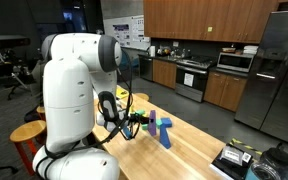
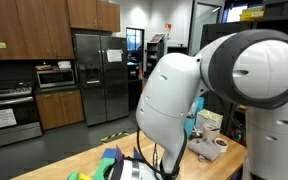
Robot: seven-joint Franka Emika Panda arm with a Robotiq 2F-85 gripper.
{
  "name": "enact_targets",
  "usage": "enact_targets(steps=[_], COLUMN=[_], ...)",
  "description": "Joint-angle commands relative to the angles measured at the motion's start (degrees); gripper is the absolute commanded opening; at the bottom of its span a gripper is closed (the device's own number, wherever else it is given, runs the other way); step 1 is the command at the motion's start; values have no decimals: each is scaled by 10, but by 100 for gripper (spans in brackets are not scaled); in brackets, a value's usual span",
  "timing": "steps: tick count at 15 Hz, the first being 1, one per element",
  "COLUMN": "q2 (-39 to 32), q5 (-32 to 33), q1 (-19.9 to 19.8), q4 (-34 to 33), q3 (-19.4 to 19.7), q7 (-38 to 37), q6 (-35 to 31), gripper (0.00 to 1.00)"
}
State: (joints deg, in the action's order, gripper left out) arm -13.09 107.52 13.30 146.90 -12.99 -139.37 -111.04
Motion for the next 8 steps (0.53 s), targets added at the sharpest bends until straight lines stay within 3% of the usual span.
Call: enact_targets(steps=[1,8], q2=[-14,-33], q5=[12,9], q1=[-14,-23], q4=[-13,-26], q3=[-3,-3], q7=[5,16], q6=[-7,-12], gripper=[13,13])
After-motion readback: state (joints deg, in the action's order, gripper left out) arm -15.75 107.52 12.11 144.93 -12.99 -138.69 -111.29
